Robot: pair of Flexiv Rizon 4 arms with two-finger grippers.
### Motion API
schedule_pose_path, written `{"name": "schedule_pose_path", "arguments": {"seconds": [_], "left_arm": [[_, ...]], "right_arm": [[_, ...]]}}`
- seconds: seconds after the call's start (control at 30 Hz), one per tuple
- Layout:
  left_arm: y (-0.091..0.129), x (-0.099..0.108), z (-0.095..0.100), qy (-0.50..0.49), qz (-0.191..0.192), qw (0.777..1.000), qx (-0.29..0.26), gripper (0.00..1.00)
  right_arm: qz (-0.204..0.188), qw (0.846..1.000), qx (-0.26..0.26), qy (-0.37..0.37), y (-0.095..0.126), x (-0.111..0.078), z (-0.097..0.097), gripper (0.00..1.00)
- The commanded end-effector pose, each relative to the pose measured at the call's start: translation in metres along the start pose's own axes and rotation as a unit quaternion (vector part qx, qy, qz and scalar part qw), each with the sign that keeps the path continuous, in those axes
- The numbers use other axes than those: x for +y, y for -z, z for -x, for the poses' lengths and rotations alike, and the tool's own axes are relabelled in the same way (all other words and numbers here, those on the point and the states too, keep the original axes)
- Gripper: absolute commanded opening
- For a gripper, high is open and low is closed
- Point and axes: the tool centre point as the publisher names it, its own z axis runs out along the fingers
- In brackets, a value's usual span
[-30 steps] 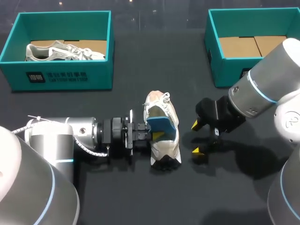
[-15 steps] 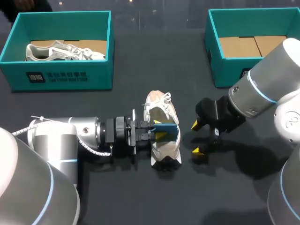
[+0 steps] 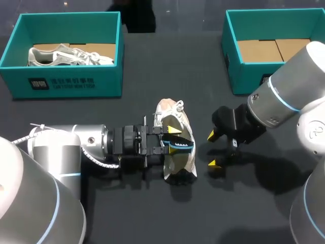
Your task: Take the shoe out of the shoebox, open the shoe tongue, remove and reinsert the insole, then place the shoe into the shoebox
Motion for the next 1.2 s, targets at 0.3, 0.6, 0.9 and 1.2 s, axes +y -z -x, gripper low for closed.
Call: {"name": "schedule_pose_path", "arguments": {"seconds": [0.3, 0.6, 0.9, 1.2], "left_arm": [[-0.007, -0.021, -0.012, -0.04, 0.073, 0.996, -0.022, 0.09], [-0.006, -0.005, -0.011, -0.071, 0.096, 0.992, -0.034, 0.0], [-0.001, 0.025, -0.001, -0.076, 0.112, 0.99, -0.041, 0.0], [0.004, 0.036, 0.008, -0.073, 0.118, 0.989, -0.045, 0.0]], "right_arm": [[0.001, 1.0, -0.001, 0.0, 0.0, -0.001, -0.001, 1.0], [0.001, 1.0, -0.001, 0.0, 0.0, -0.001, -0.001, 1.0], [0.001, 1.0, -0.001, 0.0, 0.0, -0.001, -0.001, 1.0], [0.001, 1.0, -0.001, 0.0, 0.0, -0.001, -0.001, 1.0]]}}
